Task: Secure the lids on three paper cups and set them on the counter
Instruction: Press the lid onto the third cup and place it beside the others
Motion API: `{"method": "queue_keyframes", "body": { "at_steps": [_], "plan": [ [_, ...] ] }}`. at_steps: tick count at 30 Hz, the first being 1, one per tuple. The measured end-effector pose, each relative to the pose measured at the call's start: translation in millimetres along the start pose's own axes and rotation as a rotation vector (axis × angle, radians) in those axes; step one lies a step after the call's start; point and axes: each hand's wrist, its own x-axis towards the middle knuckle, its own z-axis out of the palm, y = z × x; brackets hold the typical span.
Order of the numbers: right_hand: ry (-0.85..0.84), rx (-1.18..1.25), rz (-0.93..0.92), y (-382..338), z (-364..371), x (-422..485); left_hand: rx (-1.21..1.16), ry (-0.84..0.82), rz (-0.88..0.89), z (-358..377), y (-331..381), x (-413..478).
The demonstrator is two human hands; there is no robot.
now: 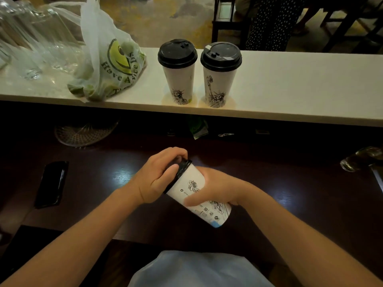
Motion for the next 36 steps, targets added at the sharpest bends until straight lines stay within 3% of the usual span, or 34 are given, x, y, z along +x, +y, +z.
{"method": "queue_keyframes", "body": {
  "at_steps": [4,10,16,20,24,27,30,32,34,36],
  "plan": [
    [0.252,-0.467,0.0,-8,5,2,0.037,0.004,-0.096,1,-3,2],
    [0.378,-0.568,-0.043,1,16,11,0.084,0.01,-0.199,2,-3,5],
    [0.251,-0.31,-0.012,3,8,13,0.023,0.003,-0.354,-8,-3,7],
    [0.188,0.124,0.07,15,6,14,-0.07,0.009,-0.652,-8,-16,9],
    [0.131,0.208,0.133,25,3,17,-0.133,-0.056,-0.867,2,-21,12],
    [0.143,0.181,0.14,31,4,18,-0.068,0.049,-0.756,10,-28,13],
    [0.27,0.274,0.115,34,-2,19,-0.304,0.401,-0.685,21,-36,10],
    [0.367,0.421,0.092,37,-9,21,-0.217,0.549,-0.629,32,-44,3],
    [0.434,0.485,0.068,38,-15,21,0.011,0.555,-0.611,45,-59,-11],
    [0.461,0.479,0.049,39,-18,23,0.223,0.458,-0.661,59,-81,-27]
  ]
}}
